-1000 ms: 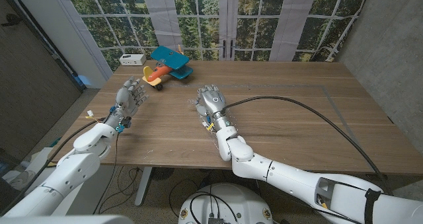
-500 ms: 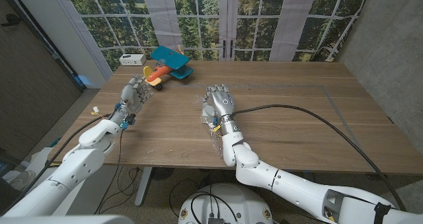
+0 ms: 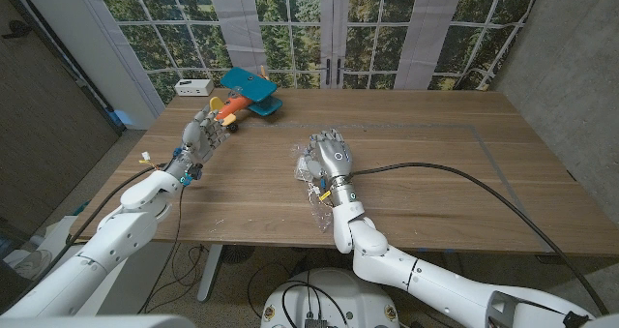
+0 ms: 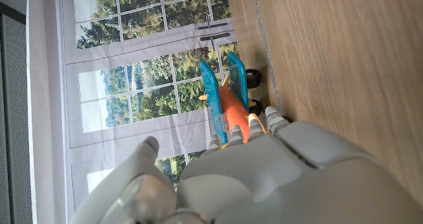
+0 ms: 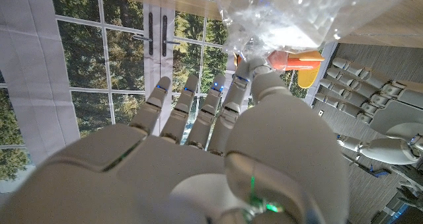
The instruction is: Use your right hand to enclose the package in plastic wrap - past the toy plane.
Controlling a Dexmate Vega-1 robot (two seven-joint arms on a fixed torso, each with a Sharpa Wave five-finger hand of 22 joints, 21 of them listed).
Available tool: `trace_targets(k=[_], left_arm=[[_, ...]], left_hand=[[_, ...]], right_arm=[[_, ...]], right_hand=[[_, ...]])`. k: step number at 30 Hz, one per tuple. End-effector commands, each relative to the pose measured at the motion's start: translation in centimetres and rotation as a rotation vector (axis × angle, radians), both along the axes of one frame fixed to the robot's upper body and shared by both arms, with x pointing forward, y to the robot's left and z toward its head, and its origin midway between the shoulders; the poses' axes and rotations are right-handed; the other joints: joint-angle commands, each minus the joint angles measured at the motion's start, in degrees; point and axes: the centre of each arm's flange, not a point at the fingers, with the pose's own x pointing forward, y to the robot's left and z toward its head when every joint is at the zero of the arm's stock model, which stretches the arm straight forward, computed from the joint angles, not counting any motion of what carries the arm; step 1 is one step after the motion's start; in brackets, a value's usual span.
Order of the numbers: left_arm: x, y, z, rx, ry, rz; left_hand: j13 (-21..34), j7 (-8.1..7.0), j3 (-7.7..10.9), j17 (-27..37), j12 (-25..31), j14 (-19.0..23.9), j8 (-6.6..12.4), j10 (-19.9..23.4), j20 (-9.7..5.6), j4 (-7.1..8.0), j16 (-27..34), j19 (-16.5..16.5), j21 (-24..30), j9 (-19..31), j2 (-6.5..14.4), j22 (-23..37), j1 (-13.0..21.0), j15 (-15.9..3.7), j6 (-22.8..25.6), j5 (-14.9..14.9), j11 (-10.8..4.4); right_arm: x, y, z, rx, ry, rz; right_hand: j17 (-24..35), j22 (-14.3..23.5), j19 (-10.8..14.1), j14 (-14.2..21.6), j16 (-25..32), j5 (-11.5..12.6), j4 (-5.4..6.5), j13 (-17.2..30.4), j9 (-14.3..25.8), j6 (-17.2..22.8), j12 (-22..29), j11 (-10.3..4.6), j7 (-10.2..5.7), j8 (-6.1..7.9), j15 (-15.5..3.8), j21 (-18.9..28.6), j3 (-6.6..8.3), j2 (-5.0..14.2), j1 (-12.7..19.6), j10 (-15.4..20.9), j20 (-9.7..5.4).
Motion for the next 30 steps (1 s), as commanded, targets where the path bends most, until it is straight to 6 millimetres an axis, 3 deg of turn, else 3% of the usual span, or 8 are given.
trace_targets(k=[1, 5, 6, 10, 19, 22, 25, 30], left_arm=[[-0.1, 0.2, -0.1, -0.006, -0.001, 0.003], [-0.2, 0.4, -0.4, -0.012, 0.001, 0.007], [-0.2, 0.4, -0.4, -0.014, 0.000, 0.008], [-0.3, 0.5, -0.4, -0.016, -0.003, 0.009], [-0.4, 0.7, -0.6, -0.029, -0.003, 0.014], [-0.4, 0.7, -0.7, -0.037, -0.003, 0.011], [-0.4, 0.8, -0.9, -0.043, -0.003, 0.013], [-0.4, 0.9, -1.2, -0.053, -0.004, 0.012]], left_hand=[[0.1, -0.21, 0.21, 0.1, 0.0, 0.2, 0.25, -2.1, 0.06, -0.43, 0.1, 0.2, 0.1, 0.1, 0.1, 0.3, 0.3, 0.26, -4.6, 0.0, -0.15], [0.1, -0.24, 0.22, 0.1, 0.0, 0.3, 0.26, -2.1, 0.06, -0.45, 0.1, 0.2, 0.1, 0.1, 0.1, 0.3, 0.4, 0.25, -4.6, 0.0, -0.11], [0.1, -0.25, 0.22, 0.1, 0.0, 0.3, 0.25, -2.1, 0.06, -0.45, 0.2, 0.2, 0.1, 0.1, 0.1, 0.3, 0.4, 0.23, -4.6, 0.0, -0.11], [0.1, -0.23, 0.22, 0.1, 0.0, 0.3, 0.26, -2.0, 0.07, -0.47, 0.1, 0.2, 0.1, 0.1, 0.1, 0.3, 0.4, 0.20, -4.6, 0.0, -0.12], [0.1, -0.25, 0.23, 0.1, 0.0, 0.3, 0.21, -2.1, 0.07, -0.51, 0.1, 0.2, 0.1, 0.1, 0.0, 0.3, 0.4, 0.22, -4.6, 0.0, -0.24], [0.1, -0.27, 0.23, 0.1, 0.0, 0.3, 0.22, -2.0, 0.06, -0.52, 0.1, 0.2, 0.1, 0.1, 0.0, 0.3, 0.4, 0.21, -4.6, 0.0, -0.16], [0.1, -0.23, 0.23, 0.1, 0.0, 0.3, 0.20, -2.1, 0.06, -0.53, 0.1, 0.2, 0.1, 0.1, 0.0, 0.3, 0.4, 0.23, -4.6, 0.0, -0.14], [0.1, -0.24, 0.22, 0.1, 0.0, 0.4, 0.19, -2.0, 0.07, -0.54, 0.1, 0.2, 0.1, 0.1, 0.0, 0.3, 0.4, 0.21, -4.7, 0.0, -0.15]], right_arm=[[-0.1, -0.2, -0.1, -0.028, 0.067, -0.028], [-0.1, 0.0, 0.2, -0.032, 0.083, -0.038], [-0.1, 0.1, 0.2, -0.035, 0.082, -0.036], [0.0, 0.5, 0.5, -0.059, 0.081, -0.028], [0.0, 1.5, 1.4, -0.163, 0.109, 0.015], [-0.1, 2.0, 2.0, -0.220, 0.091, 0.027], [-0.5, 2.4, 2.6, -0.260, 0.070, 0.030], [-1.2, 3.4, 3.9, -0.320, 0.059, 0.000]], right_hand=[[0.7, 0.1, -0.6, -1.8, -1.3, 0.1, 1.61, 0.5, 0.0, -8.4, -2.5, 0.83, -1.28, -3.68, -5.27, -0.6, -1.30, -2.20, -4.8, -4.8, 1.11], [1.7, 0.1, -2.1, -3.8, -2.2, 1.2, 2.63, 1.4, 0.4, -23.4, -4.6, 2.34, -1.71, -8.46, -4.04, -0.8, -3.83, -5.09, -10.1, -13.2, 1.83], [1.9, 0.2, -2.4, -4.1, -2.3, 1.3, 2.79, 1.4, 0.6, -25.1, -4.8, 2.53, -1.65, -8.88, -3.92, -0.8, -4.27, -5.50, -10.9, -14.8, 2.11], [2.4, 0.2, -3.3, -6.0, -3.0, 2.0, 2.50, 1.9, 0.7, -37.0, -4.6, 3.69, -0.86, -13.20, -3.68, -0.9, -4.97, -5.71, -11.9, -20.6, 2.46], [2.4, 0.2, -4.7, -9.7, -4.4, 2.4, 2.49, 2.0, 0.2, -40.0, -4.7, 4.26, -1.18, -14.75, -1.96, -1.1, -5.71, -6.15, -12.8, -24.2, 3.39], [2.2, 0.2, -4.9, -10.5, -4.9, 2.8, 1.65, 1.9, 0.0, -40.0, -4.6, 4.24, -1.85, -14.88, -1.58, -1.1, -5.12, -5.77, -11.4, -25.2, 3.44], [1.9, 0.1, -5.4, -12.1, -5.8, 3.3, -0.12, 1.8, -0.3, -40.1, -4.4, 3.74, -4.28, -15.10, -1.34, -1.1, -3.59, -4.85, -8.3, -27.1, 3.75], [1.8, 0.1, -6.6, -13.9, -6.5, 3.4, -0.56, 1.7, -0.4, -40.3, -4.6, 3.27, -6.95, -15.27, -0.36, -1.4, -2.95, -4.51, -7.3, -29.3, 4.17]])
